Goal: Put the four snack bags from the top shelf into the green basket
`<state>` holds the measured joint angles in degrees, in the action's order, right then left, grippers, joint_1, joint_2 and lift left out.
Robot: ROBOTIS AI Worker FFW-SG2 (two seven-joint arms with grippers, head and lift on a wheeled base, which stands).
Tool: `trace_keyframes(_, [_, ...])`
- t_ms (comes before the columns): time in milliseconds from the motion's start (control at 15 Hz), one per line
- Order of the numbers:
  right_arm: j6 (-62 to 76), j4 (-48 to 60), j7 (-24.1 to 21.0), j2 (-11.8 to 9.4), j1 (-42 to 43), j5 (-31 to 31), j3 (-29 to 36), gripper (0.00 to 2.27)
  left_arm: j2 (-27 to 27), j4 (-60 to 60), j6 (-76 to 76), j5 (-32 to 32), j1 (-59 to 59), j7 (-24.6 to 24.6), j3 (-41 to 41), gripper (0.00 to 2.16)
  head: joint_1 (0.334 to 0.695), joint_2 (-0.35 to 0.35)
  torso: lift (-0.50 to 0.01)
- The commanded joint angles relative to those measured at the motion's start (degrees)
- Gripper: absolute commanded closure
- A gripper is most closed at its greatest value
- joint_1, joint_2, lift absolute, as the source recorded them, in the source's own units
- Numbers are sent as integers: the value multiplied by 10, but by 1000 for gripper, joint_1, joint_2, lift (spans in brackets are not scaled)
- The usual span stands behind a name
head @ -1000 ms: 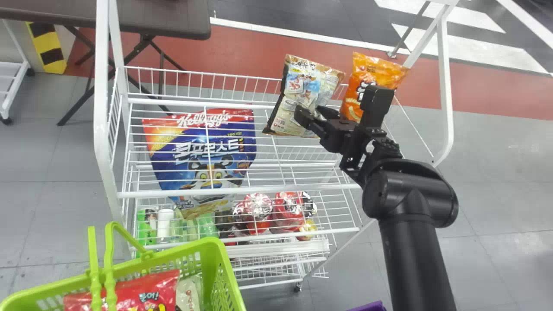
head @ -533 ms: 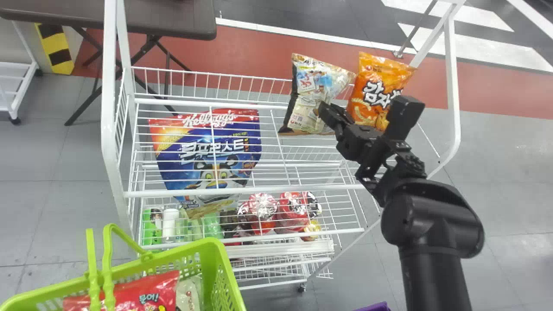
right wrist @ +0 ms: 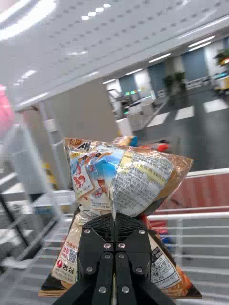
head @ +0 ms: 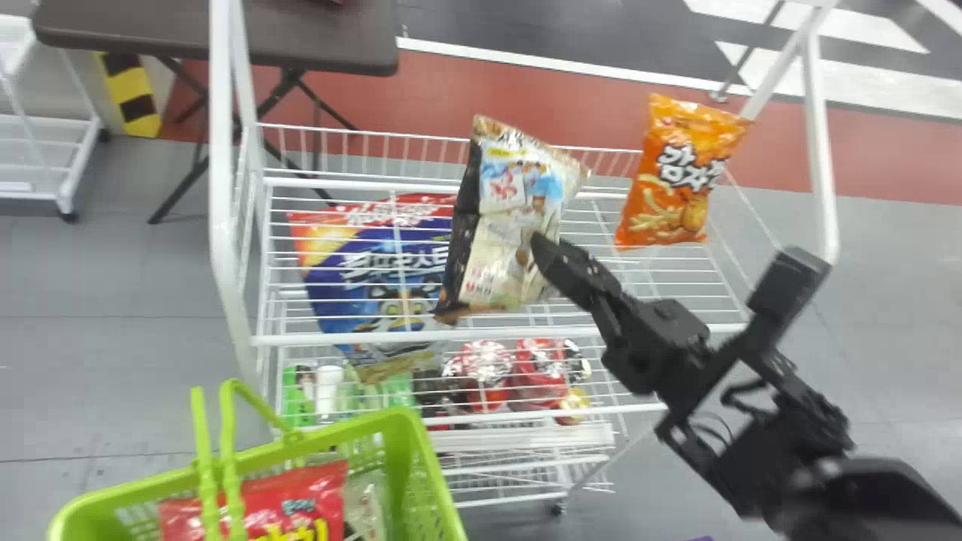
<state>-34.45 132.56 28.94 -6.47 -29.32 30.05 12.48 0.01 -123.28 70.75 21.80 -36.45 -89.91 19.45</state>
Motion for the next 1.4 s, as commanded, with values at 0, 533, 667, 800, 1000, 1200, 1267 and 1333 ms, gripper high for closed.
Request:
trace_keyframes(0, [-91, 14, 11, 1, -19, 41, -28, 2253, -2, 16, -17, 7, 19, -7, -4, 2148, 695, -146, -6])
trace_keyframes(533, [-265, 24, 16, 0, -15, 41, -118, 2253, -2, 30, -70, 14, 49, -7, -10, 2148, 695, 137, -6])
trace_keyframes(667, [-302, 25, 13, 1, -14, 38, -134, 2253, -2, 30, -70, 7, 51, -7, -17, 2148, 695, 172, -6])
trace_keyframes(800, [-363, 28, -7, -1, -9, 20, -141, 2253, -2, 29, -70, 7, 51, -7, -17, 2148, 695, 216, -6])
trace_keyframes(1000, [-400, 47, -37, -7, -8, -51, -142, 2091, -2, 27, -68, 8, 51, -7, -14, 2148, 695, 229, -6])
trace_keyframes(1200, [-472, 56, -34, -7, 8, -48, -113, -1, -2, 28, -68, 7, 51, -7, -19, 2152, 695, 150, -6])
trace_keyframes(1267, [-474, 55, -31, -7, 11, -44, -111, -1, -2, 28, -68, 7, 50, -7, -20, 2148, 695, 131, -6])
trace_keyframes(1333, [-465, 54, -19, -6, 11, -28, -98, -1, -2, 28, -68, 7, 50, -7, -21, 2148, 695, 115, -6])
